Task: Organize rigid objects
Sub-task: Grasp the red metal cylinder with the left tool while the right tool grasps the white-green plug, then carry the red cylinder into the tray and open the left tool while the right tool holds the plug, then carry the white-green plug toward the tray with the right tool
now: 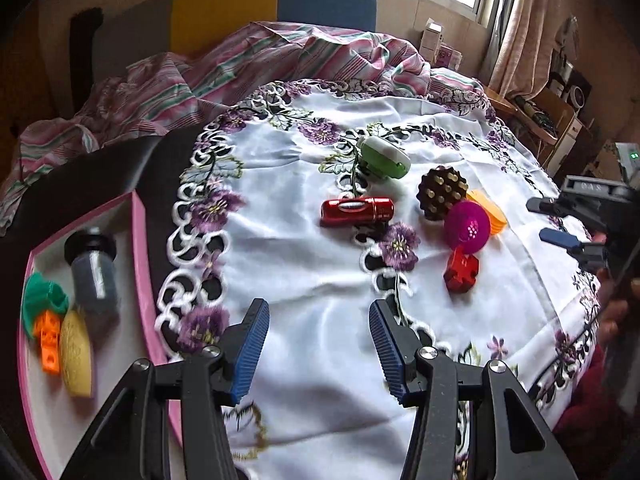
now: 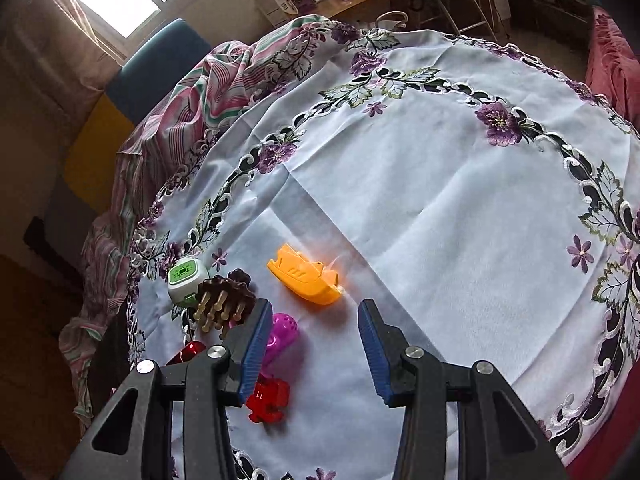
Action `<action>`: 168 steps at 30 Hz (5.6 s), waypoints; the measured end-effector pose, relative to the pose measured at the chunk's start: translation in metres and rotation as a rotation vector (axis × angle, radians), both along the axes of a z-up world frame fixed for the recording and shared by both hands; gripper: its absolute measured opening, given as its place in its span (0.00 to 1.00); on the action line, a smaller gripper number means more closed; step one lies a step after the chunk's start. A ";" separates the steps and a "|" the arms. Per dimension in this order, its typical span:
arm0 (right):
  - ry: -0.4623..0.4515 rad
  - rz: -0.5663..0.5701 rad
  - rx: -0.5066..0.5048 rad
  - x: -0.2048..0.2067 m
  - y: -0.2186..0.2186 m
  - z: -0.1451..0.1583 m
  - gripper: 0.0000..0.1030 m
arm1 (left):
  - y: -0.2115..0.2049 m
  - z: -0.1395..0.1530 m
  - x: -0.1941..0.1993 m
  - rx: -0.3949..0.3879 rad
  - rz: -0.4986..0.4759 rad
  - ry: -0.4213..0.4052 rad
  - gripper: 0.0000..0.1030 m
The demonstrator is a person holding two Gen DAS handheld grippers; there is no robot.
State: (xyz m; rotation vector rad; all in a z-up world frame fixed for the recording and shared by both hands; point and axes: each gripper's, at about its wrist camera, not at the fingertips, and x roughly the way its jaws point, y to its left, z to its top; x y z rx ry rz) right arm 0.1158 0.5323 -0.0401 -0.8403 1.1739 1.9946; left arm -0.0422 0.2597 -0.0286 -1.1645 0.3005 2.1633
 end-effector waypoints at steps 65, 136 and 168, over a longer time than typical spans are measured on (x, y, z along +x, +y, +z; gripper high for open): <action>-0.351 0.612 0.223 -0.246 -0.032 -0.009 0.51 | -0.092 0.006 -0.004 0.143 0.143 -0.011 0.73; -0.343 0.886 0.413 -0.138 -0.169 -0.049 0.51 | -0.239 -0.009 -0.015 0.043 0.521 0.012 0.73; -0.355 0.891 0.422 -0.141 -0.170 -0.051 0.51 | -0.230 -0.025 -0.036 -0.056 0.490 0.075 0.79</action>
